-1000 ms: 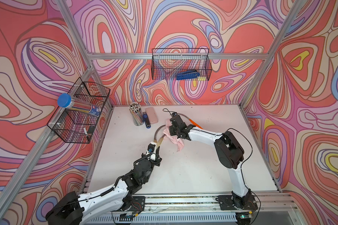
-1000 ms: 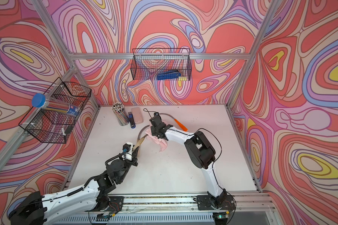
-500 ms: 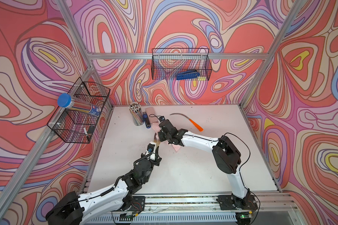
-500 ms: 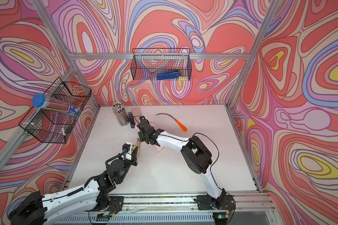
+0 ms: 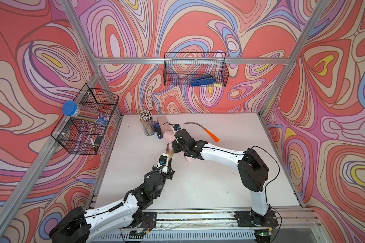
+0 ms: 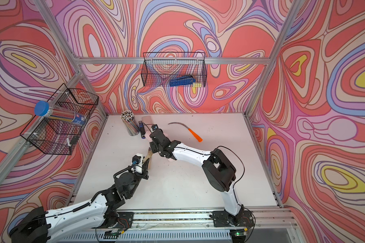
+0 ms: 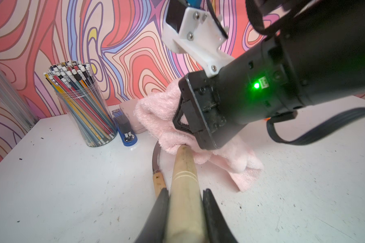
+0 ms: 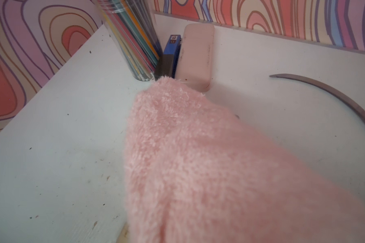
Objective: Wipe small sickles with rags
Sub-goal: Wipe the small sickle.
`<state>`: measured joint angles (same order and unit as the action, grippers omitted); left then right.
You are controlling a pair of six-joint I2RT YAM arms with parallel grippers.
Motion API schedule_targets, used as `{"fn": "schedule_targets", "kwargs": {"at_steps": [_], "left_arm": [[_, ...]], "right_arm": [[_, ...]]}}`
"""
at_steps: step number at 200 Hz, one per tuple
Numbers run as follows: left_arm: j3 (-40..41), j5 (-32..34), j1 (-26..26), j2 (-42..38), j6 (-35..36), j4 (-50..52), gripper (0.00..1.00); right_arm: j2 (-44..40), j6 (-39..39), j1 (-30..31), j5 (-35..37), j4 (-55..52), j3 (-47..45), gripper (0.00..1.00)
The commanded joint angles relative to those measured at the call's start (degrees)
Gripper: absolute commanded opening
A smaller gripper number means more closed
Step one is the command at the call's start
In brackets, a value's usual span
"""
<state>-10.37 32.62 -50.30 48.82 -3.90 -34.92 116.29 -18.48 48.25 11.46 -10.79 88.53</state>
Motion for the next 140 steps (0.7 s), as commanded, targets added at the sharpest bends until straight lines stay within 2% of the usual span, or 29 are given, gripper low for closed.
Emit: {"fn": "schedule_targets", "kwargs": {"at_steps": [1,48,89,140], "left_arm": [[-0.28,-0.03,-0.07,-0.83,-0.49,-3.31,0.00],[-0.31,0.16,-0.06,-0.30,-0.29,-4.00,0.00],[-0.30,0.34,-0.12,-0.43,-0.23,-3.95,0.00],[-0.18,0.41,-0.12,-0.92,-0.34,-3.75,0.00]], "right_arm": [[3.80,-1.88,-5.34,0.19,-0.56,0.28,0.00],[4.67,-2.75,-11.79,-0.68,-0.22,-1.21,0.00],[3.48,-1.75,-14.37,4.65,-1.67,-1.95,0.00],[2.41,-1.86,-17.57,7.95,-1.39,-4.45,0.00]]}}
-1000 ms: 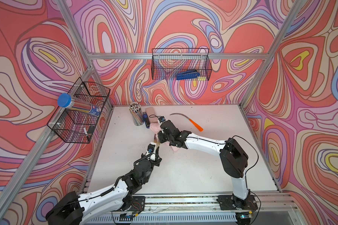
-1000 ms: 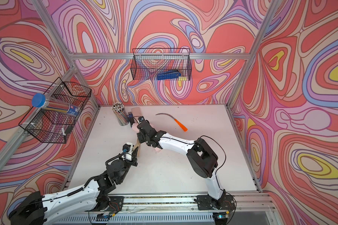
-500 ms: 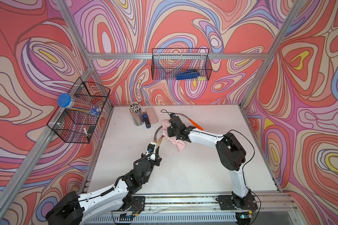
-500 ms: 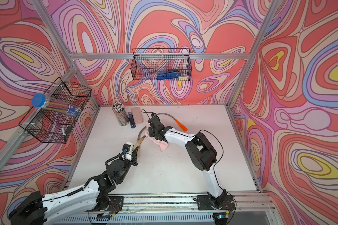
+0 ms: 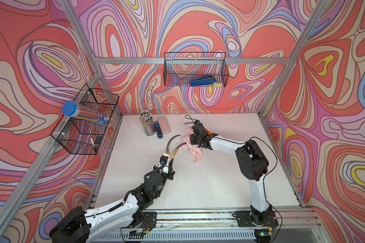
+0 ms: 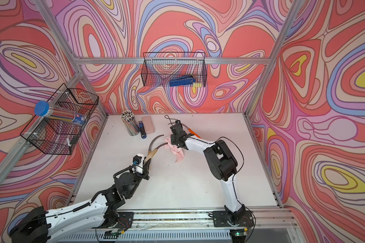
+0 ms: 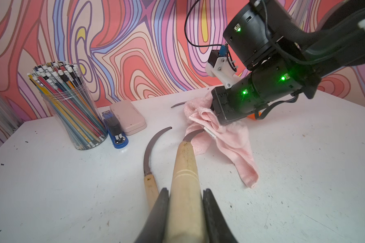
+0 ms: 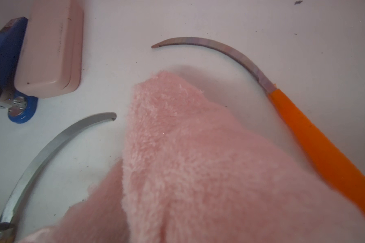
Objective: Wipe small sickles with rags
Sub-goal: Wipe the small sickle.
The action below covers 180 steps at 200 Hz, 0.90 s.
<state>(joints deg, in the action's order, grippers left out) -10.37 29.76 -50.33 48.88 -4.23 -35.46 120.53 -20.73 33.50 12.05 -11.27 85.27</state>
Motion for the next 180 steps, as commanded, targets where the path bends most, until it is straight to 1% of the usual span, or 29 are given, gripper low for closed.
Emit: {"fn": "schedule_targets", "kwargs": {"at_steps": [1,55,75,85,123,142,155,162,180], "left_arm": [[-0.18,3.28,-0.11,-0.98,-0.04,-3.20,0.00],[-0.17,3.36,-0.11,-1.23,0.01,-3.15,0.00],[-0.05,3.22,-0.06,-1.42,-0.08,-2.96,0.00],[-0.09,3.21,-0.06,-1.42,-0.08,-2.95,0.00],[-0.18,3.19,-0.04,-0.84,0.01,-3.30,0.00],[-0.17,3.27,-0.08,-0.68,0.00,-3.43,0.00],[-0.20,3.36,-0.09,-0.49,-0.06,-3.39,0.00],[-0.26,3.41,-0.09,-0.40,-0.02,-3.46,0.00],[-0.60,4.14,-0.04,0.04,-0.01,-3.34,0.00]], "right_arm": [[-1.81,0.45,-2.82,7.45,-0.89,-1.18,0.00],[-2.84,1.30,-3.08,11.78,-2.77,0.84,0.00],[-3.61,1.44,-3.61,11.92,-2.91,0.56,0.00],[-4.41,1.31,-3.98,10.78,-2.43,-0.11,0.00],[-11.04,1.20,-4.60,1.06,3.18,-5.90,0.00],[-13.94,1.27,-3.78,0.94,3.18,-7.40,0.00],[-15.67,2.72,-2.21,0.69,4.13,-8.50,0.00],[-16.17,3.85,-0.76,1.87,4.19,-8.72,0.00],[-16.63,5.98,3.37,9.34,2.15,-7.54,0.00]]}}
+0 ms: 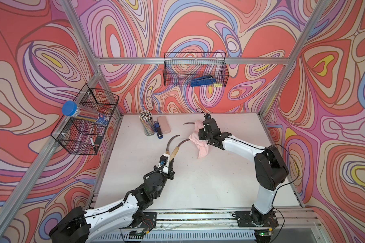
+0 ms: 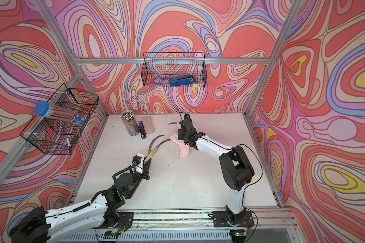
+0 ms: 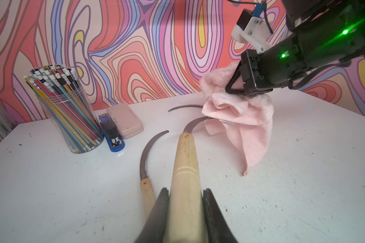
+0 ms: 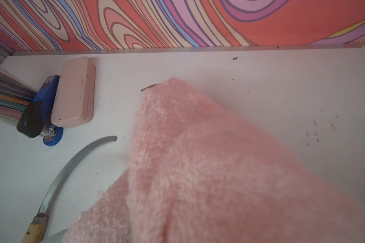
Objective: Wipe small sickles with rags
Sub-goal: Wipe the small sickle.
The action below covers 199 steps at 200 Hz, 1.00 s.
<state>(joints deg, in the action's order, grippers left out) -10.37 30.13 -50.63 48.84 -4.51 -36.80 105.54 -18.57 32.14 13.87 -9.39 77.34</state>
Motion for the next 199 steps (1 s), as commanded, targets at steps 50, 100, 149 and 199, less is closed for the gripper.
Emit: {"fn": "schedule_targets", "kwargs": {"at_steps": [50,100,149,199], "left_arm": [[-0.88,4.59,0.22,0.64,0.12,-1.88,0.00],[-1.65,7.18,0.18,2.31,0.03,-1.71,0.00],[-1.82,6.96,0.23,0.58,-1.16,0.49,0.00],[-7.17,6.15,0.29,-1.27,-16.70,17.00,0.00]], "right_arm": [[-3.66,6.05,9.77,22.13,-0.97,-0.12,0.00],[-12.70,4.61,9.74,18.61,3.29,-7.43,0.00],[-18.12,-0.48,3.06,21.34,2.89,-15.22,0.00],[-25.66,-2.64,3.04,15.47,7.32,-24.11,0.00]]}}
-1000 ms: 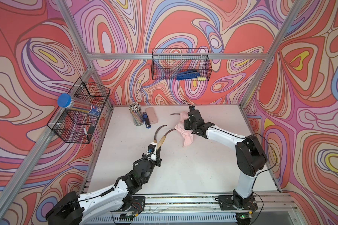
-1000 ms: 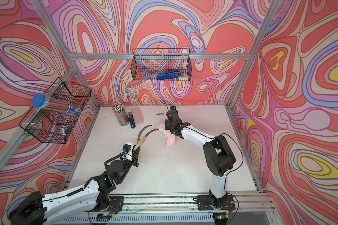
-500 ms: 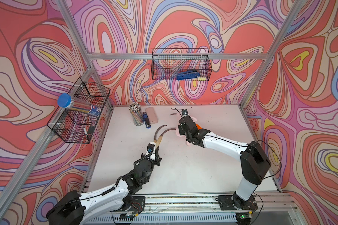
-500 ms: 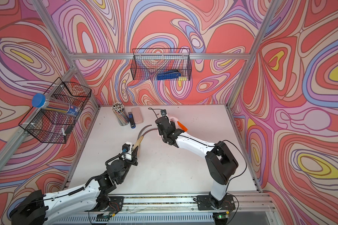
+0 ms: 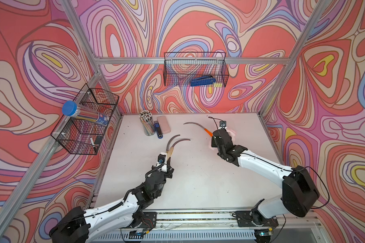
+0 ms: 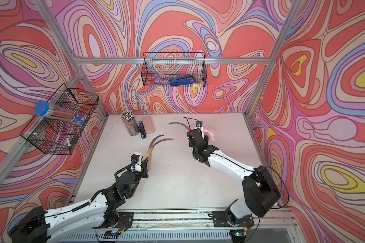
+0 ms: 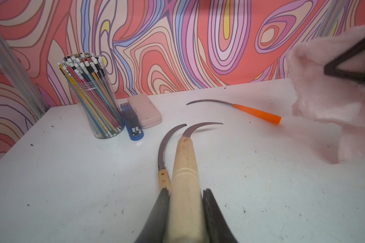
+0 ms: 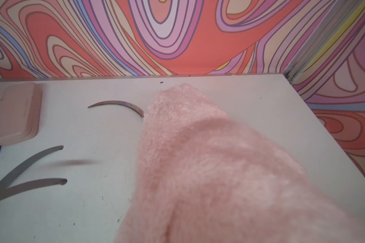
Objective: Wipe small sickles with rags
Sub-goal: Wipe the small sickle, then adjust the small sickle.
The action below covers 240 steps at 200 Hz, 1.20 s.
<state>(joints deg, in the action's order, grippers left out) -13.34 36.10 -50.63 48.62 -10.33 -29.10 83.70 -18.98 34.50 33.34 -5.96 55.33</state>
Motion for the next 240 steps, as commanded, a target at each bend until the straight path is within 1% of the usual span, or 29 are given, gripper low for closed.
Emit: {"fn": "schedule_targets", "kwargs": {"at_steps": [1,14,25,37,48,61,84,95,105,108,119,142,162,180,209,240], "left_arm": [[-4.39,0.28,0.28,-1.02,-11.57,10.02,0.00],[-7.24,1.01,0.28,-0.40,-20.41,18.09,0.00],[-9.59,-0.52,0.31,0.66,-26.99,23.30,0.00],[-11.21,-4.10,0.28,2.12,-31.24,25.55,0.00],[-12.08,-7.00,0.26,3.07,-33.21,25.05,0.00],[-12.77,-7.80,0.22,3.41,-34.09,23.95,0.00],[-14.86,-4.18,0.25,2.91,-36.01,25.87,0.00],[-15.67,-3.69,0.25,2.71,-36.59,26.09,0.00],[-15.72,-3.50,0.26,2.41,-37.14,26.43,0.00],[-17.58,-3.42,0.33,2.44,-37.41,26.66,0.00],[-18.90,-3.80,0.28,2.27,-38.39,27.44,0.00],[-20.05,-5.11,0.30,2.59,-40.38,28.71,0.00],[-20.12,-4.46,0.29,3.53,-43.15,29.80,0.00],[-20.01,-4.30,0.34,4.01,-43.23,27.73,0.00],[-21.20,-6.94,0.35,3.58,-40.79,23.81,0.00],[-23.83,-9.47,0.27,4.14,-41.05,24.73,0.00]], "right_arm": [[-3.91,-2.26,0.67,-4.21,3.95,-2.30,0.00],[-5.44,-2.36,0.98,-5.89,4.38,-3.77,0.00],[-6.71,-2.28,1.63,-6.88,4.05,-4.64,0.00],[-8.08,-1.97,2.90,-7.41,3.42,-5.42,0.00],[-9.07,-1.95,4.12,-7.29,2.52,-6.03,0.00],[-10.39,-2.27,5.02,-7.48,2.07,-7.35,0.00],[-13.48,-3.83,5.05,-8.66,1.57,-10.74,0.00],[-14.70,-4.30,5.11,-10.07,1.47,-12.08,0.00],[-15.50,-4.80,5.05,-11.14,1.63,-13.19,0.00],[-15.76,-5.00,5.09,-11.28,1.65,-13.51,0.00],[-16.48,-5.49,5.08,-11.85,1.86,-14.59,0.00],[-17.17,-6.28,5.09,-12.94,2.39,-16.37,0.00],[-16.93,-7.31,5.05,-15.19,3.54,-17.58,0.00],[-14.80,-8.42,5.20,-19.38,6.09,-18.38,0.00],[-8.97,-9.66,6.57,-22.62,10.51,-17.62,0.00],[-0.59,-10.18,9.06,-25.09,14.17,-13.44,0.00]]}}
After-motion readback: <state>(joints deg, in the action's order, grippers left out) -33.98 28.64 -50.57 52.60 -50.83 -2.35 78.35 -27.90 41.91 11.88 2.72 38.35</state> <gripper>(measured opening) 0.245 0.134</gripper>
